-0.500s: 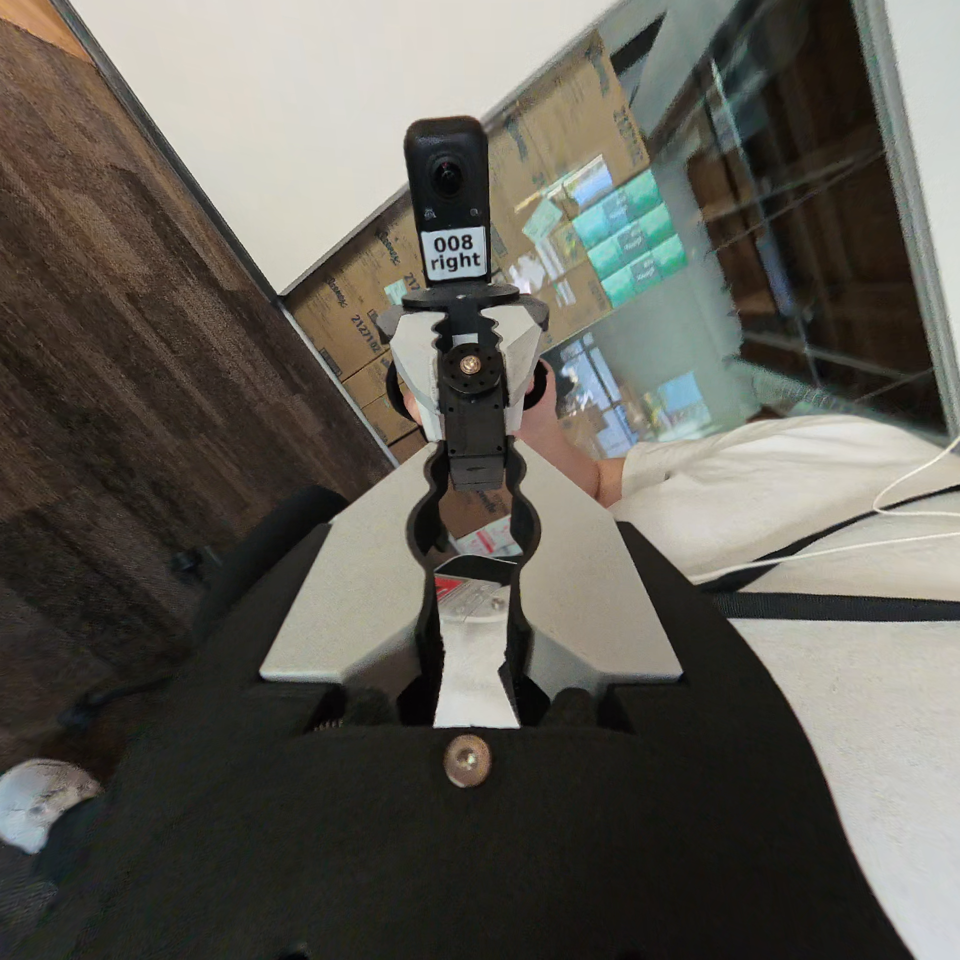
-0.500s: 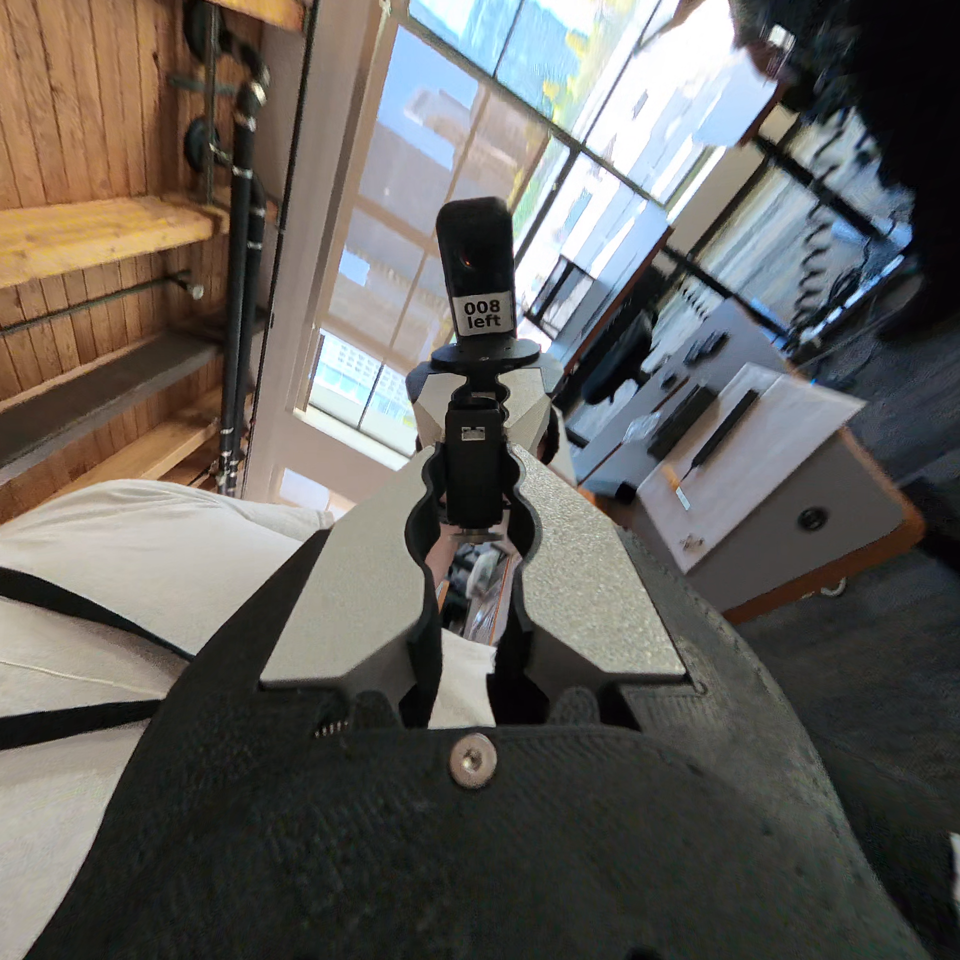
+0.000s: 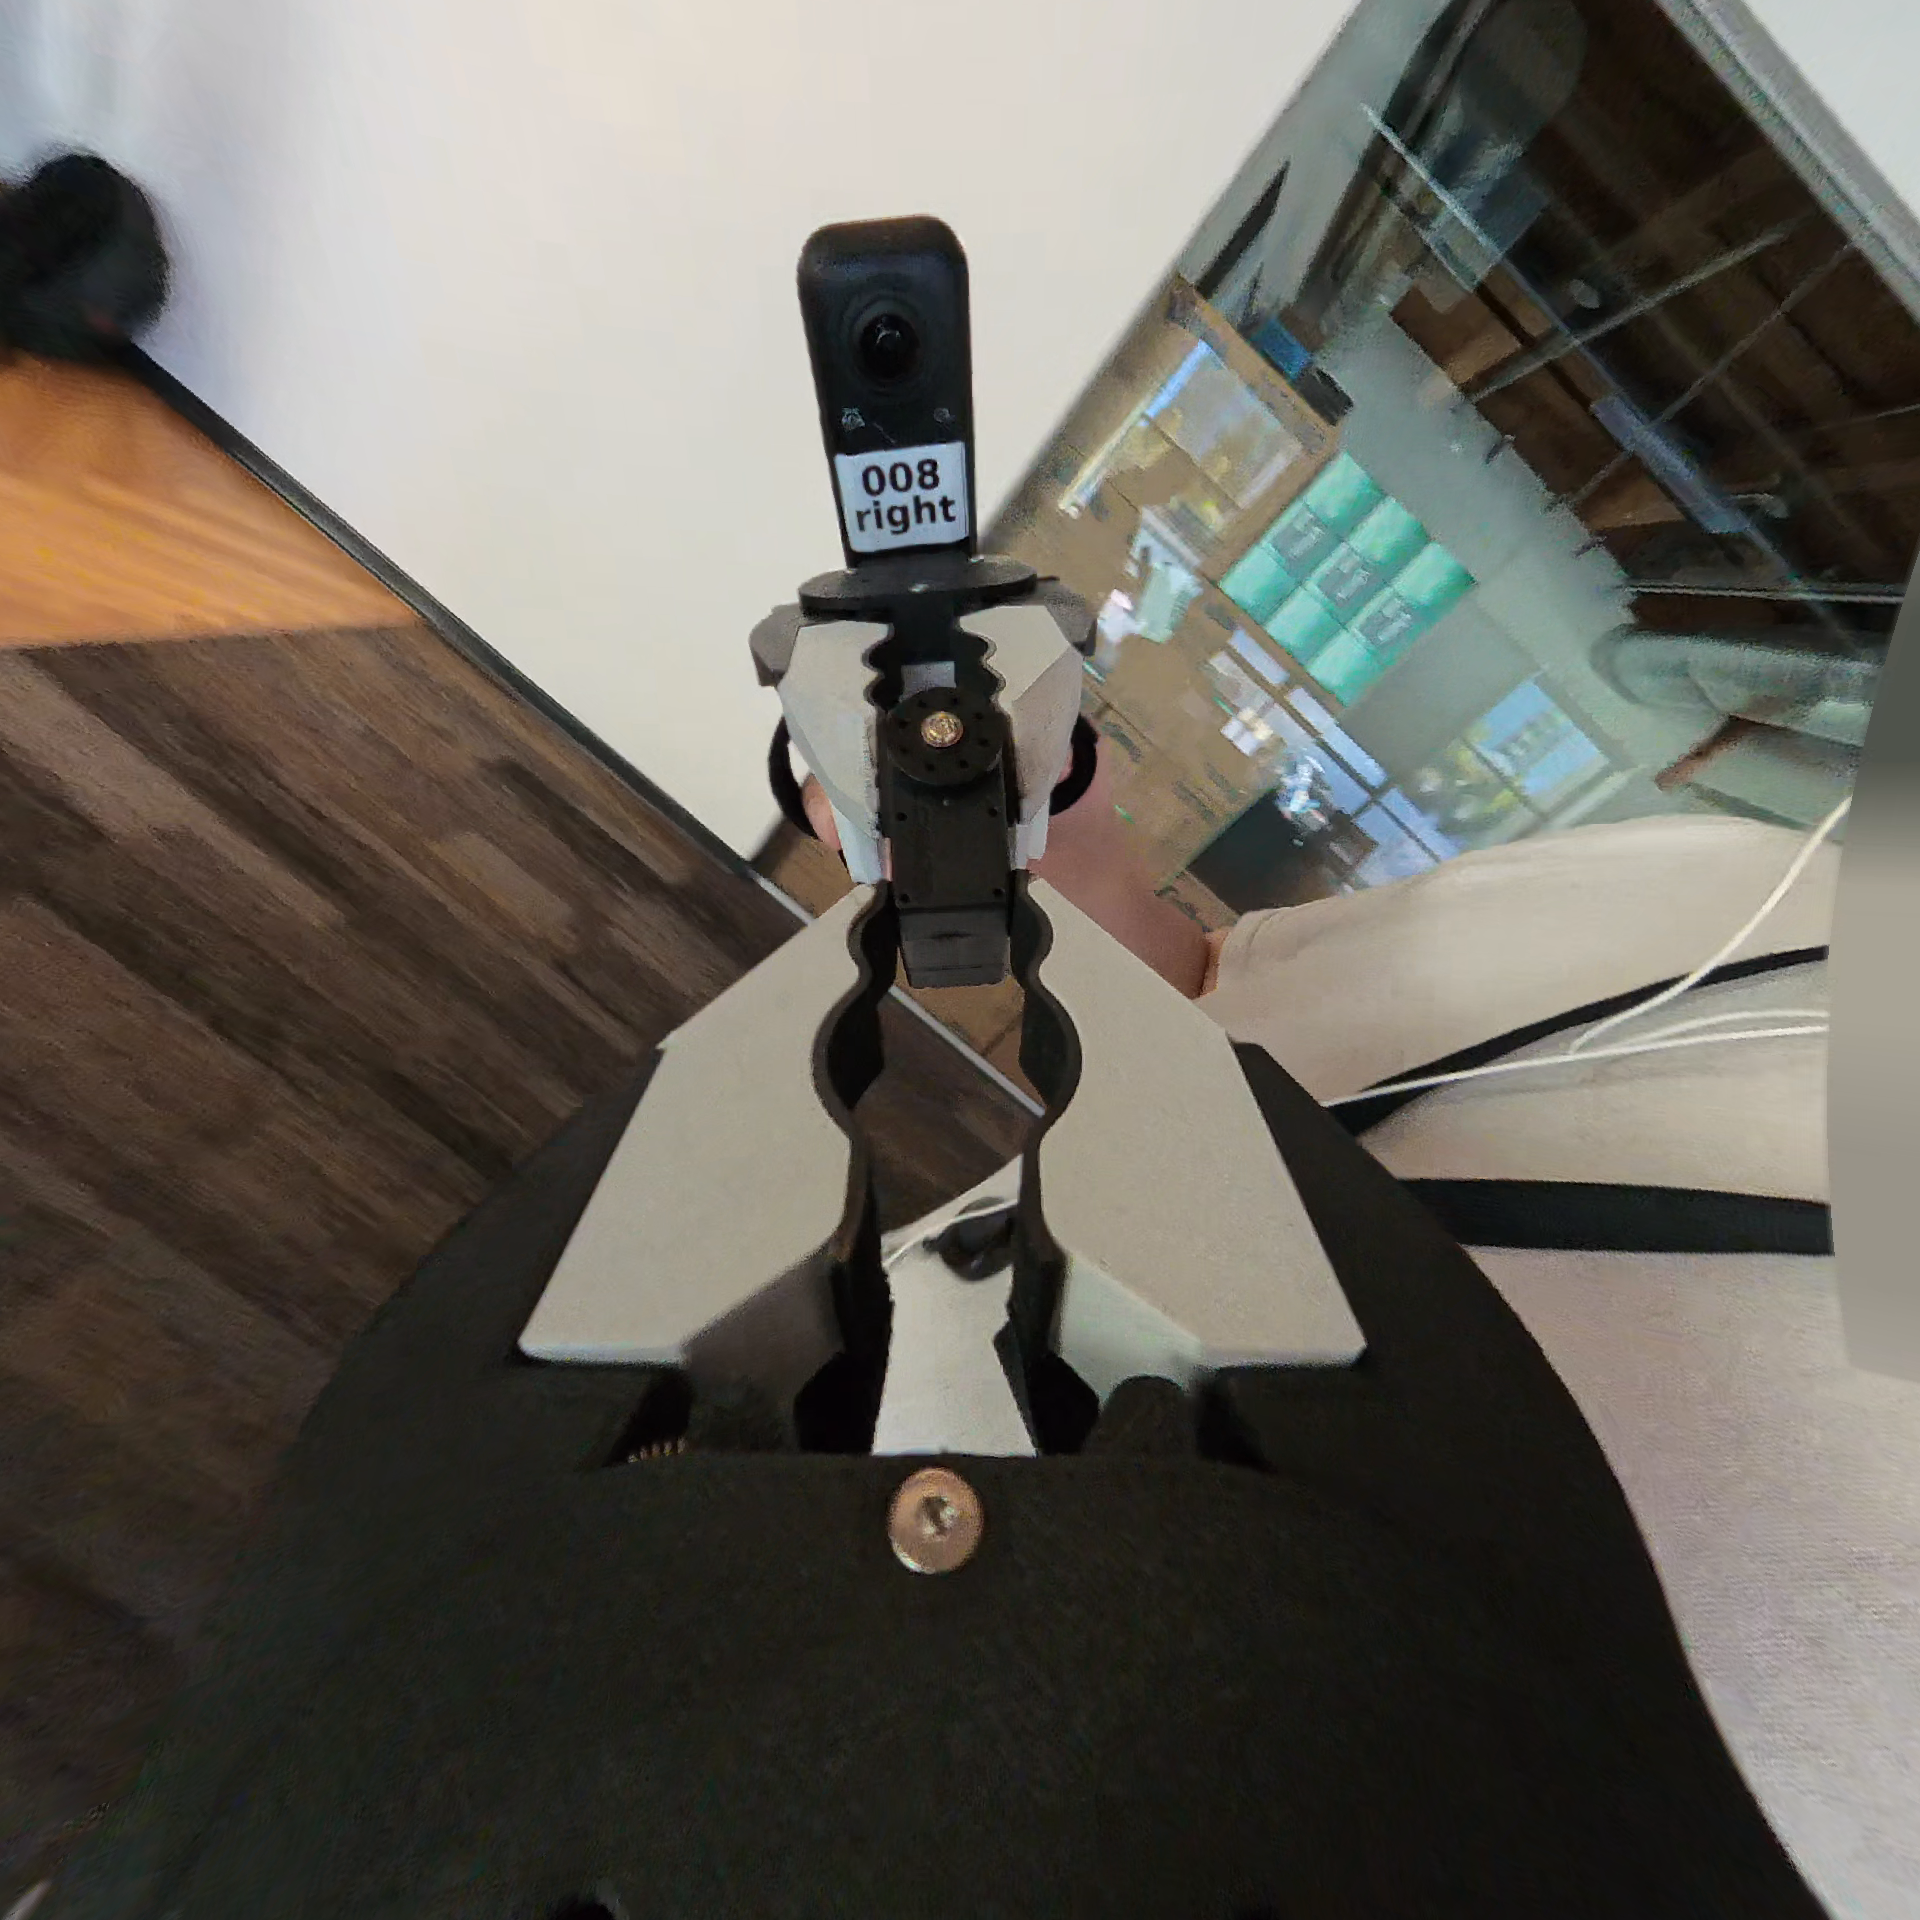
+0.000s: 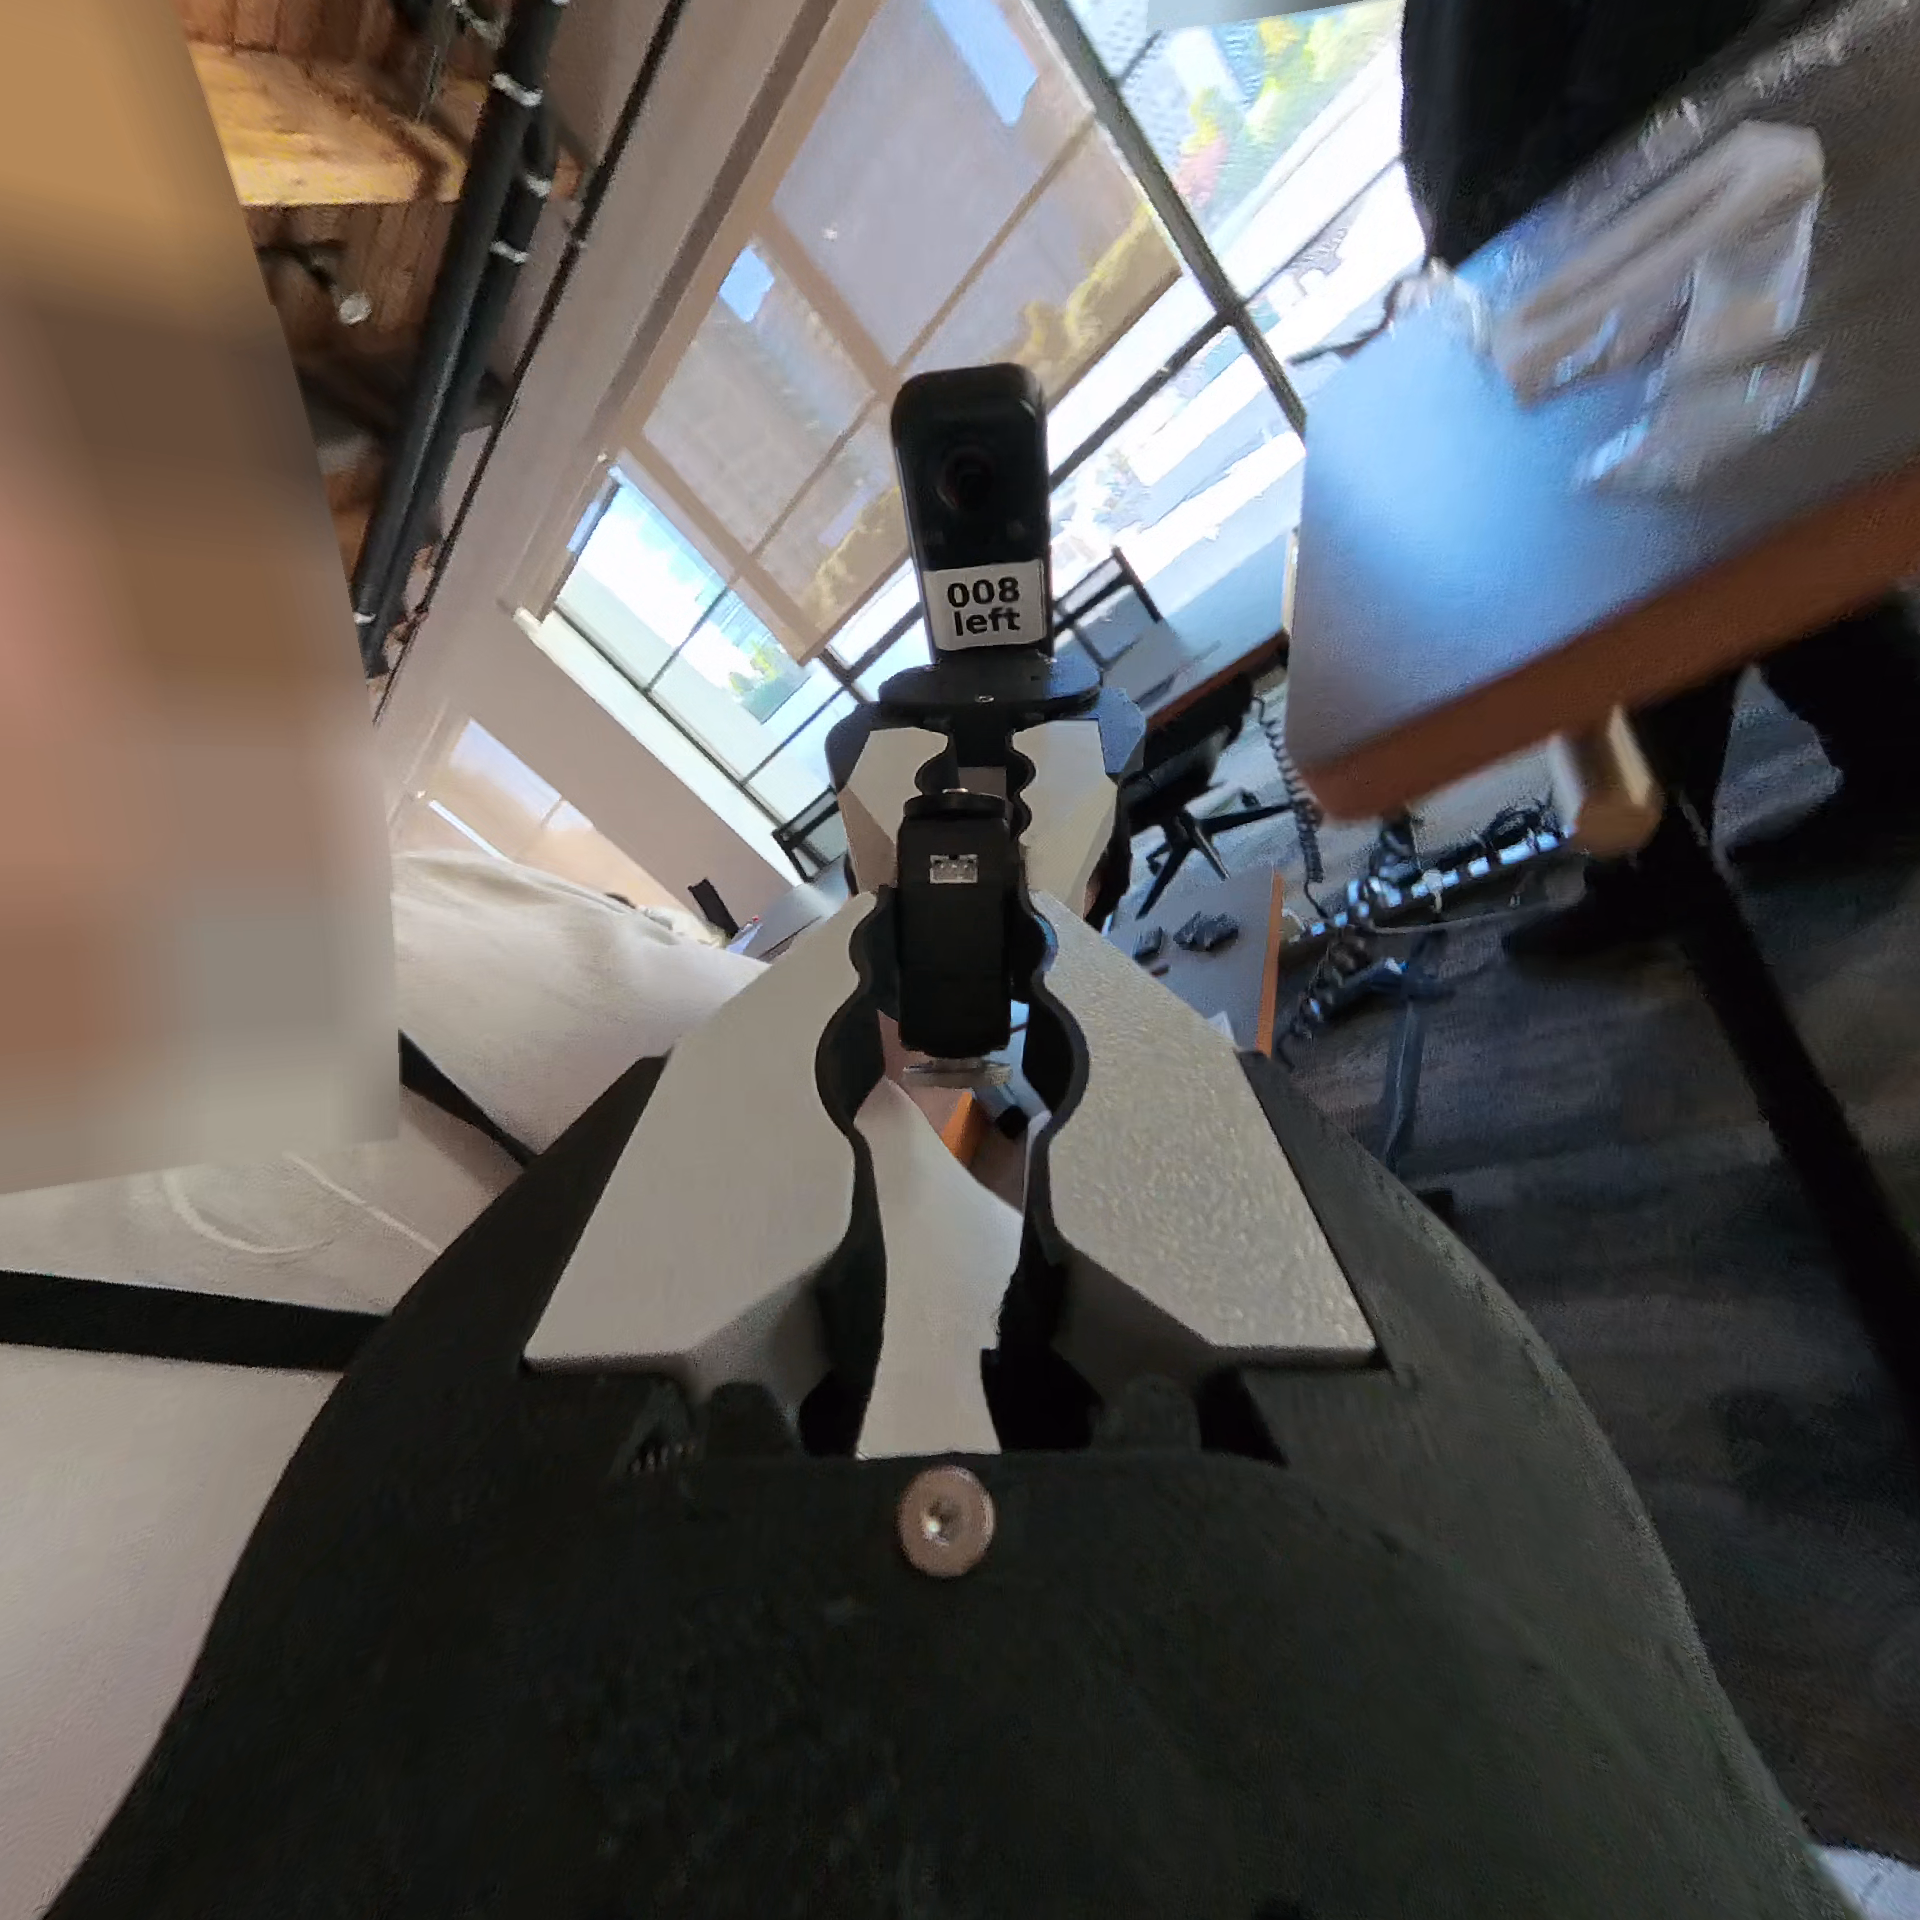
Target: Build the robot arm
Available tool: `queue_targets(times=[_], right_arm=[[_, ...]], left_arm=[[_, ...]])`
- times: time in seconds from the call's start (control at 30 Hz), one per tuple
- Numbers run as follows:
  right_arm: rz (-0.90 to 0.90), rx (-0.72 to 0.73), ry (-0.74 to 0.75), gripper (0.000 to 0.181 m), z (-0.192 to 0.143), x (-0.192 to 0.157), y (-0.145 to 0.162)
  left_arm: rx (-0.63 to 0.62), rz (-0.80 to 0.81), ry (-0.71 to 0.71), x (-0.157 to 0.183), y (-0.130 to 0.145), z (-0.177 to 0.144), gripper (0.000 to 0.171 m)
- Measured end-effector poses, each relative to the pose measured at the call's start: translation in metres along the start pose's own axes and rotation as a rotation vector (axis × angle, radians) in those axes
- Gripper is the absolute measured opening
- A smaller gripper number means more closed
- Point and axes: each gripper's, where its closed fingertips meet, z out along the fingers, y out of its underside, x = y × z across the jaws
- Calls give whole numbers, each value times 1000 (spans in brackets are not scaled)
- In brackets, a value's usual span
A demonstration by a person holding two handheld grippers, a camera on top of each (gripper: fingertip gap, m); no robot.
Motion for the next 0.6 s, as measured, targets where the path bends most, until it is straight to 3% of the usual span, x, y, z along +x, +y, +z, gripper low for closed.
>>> queue_targets(times=[0.1, 0.2, 0.4, 0.53, 0.6], right_arm=[[-64, -11, -72, 19, 6, 32, -71], [-87, -64, -125, 19, 4, 74, -121], [-93, -149, -282, 22, -27, 168, -197], [-57, -254, -387, 28, -60, 231, -244], [-4, -315, -455, 22, -79, 255, -266]], left_arm=[[15, 75, -88, -37, -71, -11, 20], [-1, 79, -179, -83, -122, -14, 20], [76, -19, -334, -184, -196, 5, 20], [224, -46, -457, -252, -241, 33, 20], [325, -65, -491, -284, -266, 48, 20]])
